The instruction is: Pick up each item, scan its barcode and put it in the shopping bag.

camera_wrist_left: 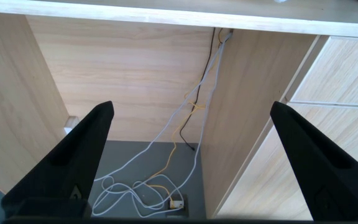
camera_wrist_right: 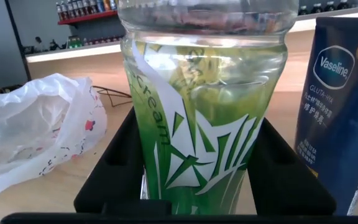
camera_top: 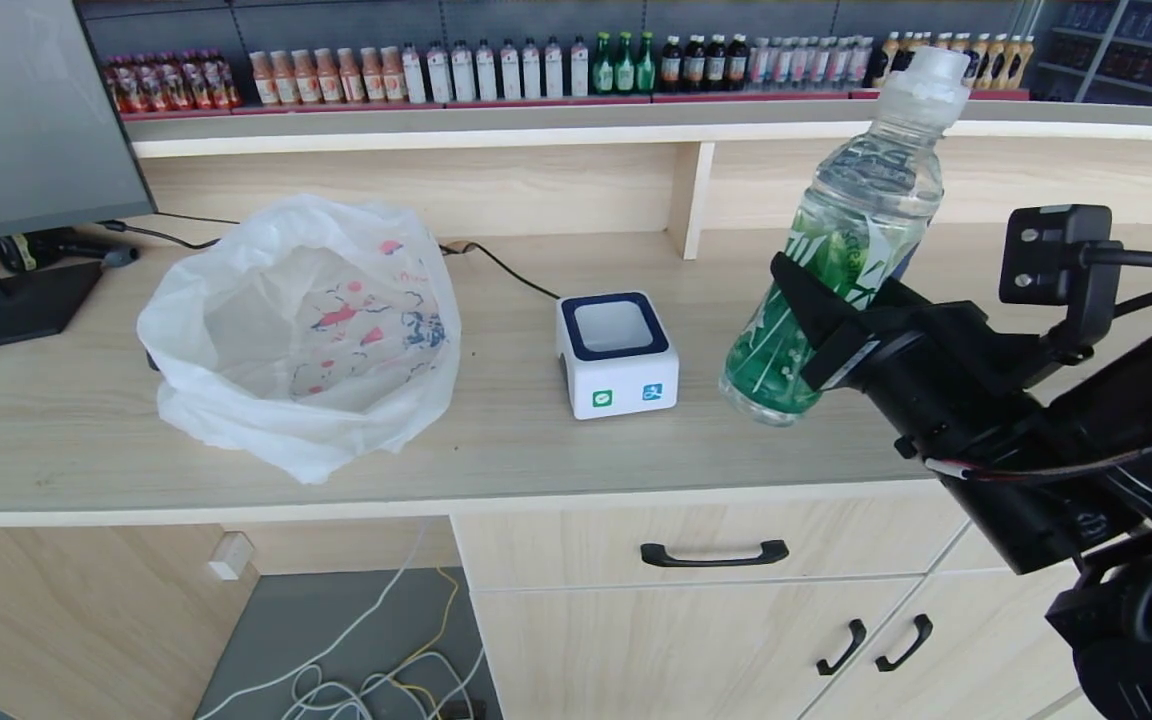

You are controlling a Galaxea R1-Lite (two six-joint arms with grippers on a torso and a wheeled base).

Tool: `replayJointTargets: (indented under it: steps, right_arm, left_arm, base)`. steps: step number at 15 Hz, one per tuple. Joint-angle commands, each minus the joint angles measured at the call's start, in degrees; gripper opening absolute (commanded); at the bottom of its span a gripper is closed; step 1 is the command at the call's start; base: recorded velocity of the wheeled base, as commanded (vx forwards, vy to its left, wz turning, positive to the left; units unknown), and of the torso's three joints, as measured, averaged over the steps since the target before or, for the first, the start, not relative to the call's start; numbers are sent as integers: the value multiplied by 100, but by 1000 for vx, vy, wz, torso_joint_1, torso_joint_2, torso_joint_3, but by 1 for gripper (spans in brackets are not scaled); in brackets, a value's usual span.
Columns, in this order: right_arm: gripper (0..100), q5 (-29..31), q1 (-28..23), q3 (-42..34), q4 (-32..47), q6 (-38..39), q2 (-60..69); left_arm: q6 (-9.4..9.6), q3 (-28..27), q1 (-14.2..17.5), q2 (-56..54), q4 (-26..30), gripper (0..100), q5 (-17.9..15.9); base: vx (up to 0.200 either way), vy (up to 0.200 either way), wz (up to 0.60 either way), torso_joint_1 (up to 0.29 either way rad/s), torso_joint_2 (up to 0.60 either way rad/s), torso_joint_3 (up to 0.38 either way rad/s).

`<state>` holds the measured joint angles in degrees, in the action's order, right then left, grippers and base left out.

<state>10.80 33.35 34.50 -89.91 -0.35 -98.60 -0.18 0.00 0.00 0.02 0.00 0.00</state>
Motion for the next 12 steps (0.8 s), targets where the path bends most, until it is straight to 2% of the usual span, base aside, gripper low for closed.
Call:
replayJointTargets:
  steps: [1,4,12]
  right_arm:
    - [0,1,-13,4,-9,-9,51]
    - [0,-8,-13,66,-9,9,7]
    - [0,-34,-31,224,-9,-132,165]
  left_arm:
    - [-8,0,0,-2,0,100,0]
    - [-17,0,0,-2,0,100,0]
    - [-43,0,0,-2,0,100,0]
  base:
    - [0,0,0,0,0,0]
    - [0,0,0,0,0,0]
    - [0,200,0,8,3,2]
